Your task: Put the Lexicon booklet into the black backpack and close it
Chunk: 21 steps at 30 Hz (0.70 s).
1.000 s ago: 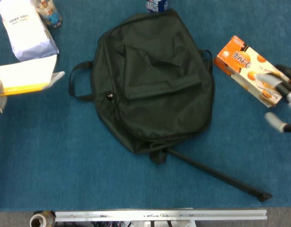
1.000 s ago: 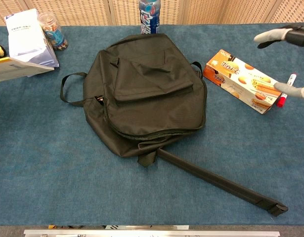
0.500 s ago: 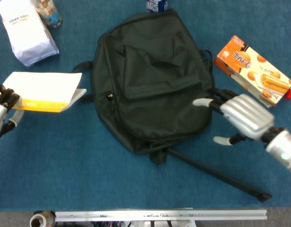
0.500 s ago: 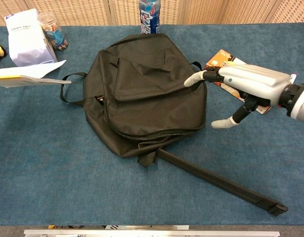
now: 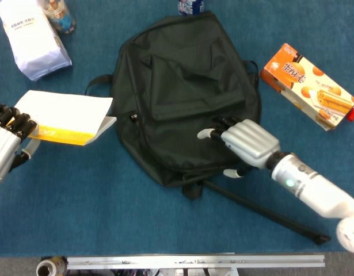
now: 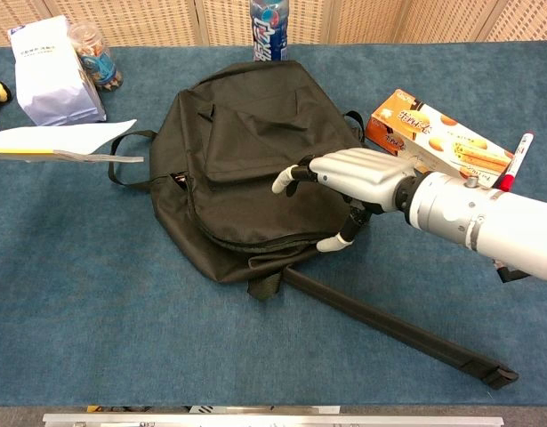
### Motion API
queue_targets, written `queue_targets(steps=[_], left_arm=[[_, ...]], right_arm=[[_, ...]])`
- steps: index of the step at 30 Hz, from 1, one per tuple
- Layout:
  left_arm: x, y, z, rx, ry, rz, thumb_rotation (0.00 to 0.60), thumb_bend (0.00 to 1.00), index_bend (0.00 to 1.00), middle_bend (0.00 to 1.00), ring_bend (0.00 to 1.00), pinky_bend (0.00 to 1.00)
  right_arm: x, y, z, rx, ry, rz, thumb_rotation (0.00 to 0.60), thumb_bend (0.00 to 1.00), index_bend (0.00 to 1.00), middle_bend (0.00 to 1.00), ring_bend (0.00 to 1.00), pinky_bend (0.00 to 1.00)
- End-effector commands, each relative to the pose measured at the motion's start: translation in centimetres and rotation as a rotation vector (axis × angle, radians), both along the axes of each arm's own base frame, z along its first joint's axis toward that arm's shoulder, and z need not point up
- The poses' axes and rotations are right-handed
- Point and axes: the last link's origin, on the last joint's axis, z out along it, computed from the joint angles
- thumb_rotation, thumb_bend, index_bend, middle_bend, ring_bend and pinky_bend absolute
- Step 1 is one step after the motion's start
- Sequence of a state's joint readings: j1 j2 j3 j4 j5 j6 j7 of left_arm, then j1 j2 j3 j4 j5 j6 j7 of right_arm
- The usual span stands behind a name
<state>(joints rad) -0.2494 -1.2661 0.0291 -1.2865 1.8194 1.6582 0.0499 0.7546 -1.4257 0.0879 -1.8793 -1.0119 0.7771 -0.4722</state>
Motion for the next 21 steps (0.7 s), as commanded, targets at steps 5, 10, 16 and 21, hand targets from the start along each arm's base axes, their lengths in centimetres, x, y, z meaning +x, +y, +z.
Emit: queue_targets(steps=[5, 10, 16, 21], left_arm=[[-0.1, -0.1, -0.1, -0.003, -0.009, 0.005, 0.6, 0.35, 0.65, 0.59, 0.46, 0.41], [-0.2, -0.1, 0.0, 0.004, -0.014, 0.007, 0.6, 0.35, 0.65, 0.59, 0.46, 0.41], [-0.2, -0.1, 0.3, 0.015, -0.016, 0.007, 0.6, 0.35, 0.65, 0.59, 0.46, 0.41], [-0.2, 0.0, 0.6, 0.02, -0.017, 0.011, 0.6, 0.35, 0.65, 0.59, 0.46, 0.41]], right_arm=[[0.0, -0.7, -2.1, -0.034, 0.077, 0.029, 0.6, 0.15, 0.23, 0.27, 0.1, 0.17], [0.0, -1.9, -2.6, -0.067, 0.093, 0.011, 0.6, 0.24, 0.24, 0.28, 0.1, 0.18], [0.6, -3.6, -2.2, -0.11, 0.072, -0.012, 0.6, 0.49, 0.27, 0.31, 0.13, 0.22], [1.4, -4.6, -2.0, -0.134, 0.047, -0.014, 0.6, 0.66, 0.34, 0.36, 0.19, 0.31]])
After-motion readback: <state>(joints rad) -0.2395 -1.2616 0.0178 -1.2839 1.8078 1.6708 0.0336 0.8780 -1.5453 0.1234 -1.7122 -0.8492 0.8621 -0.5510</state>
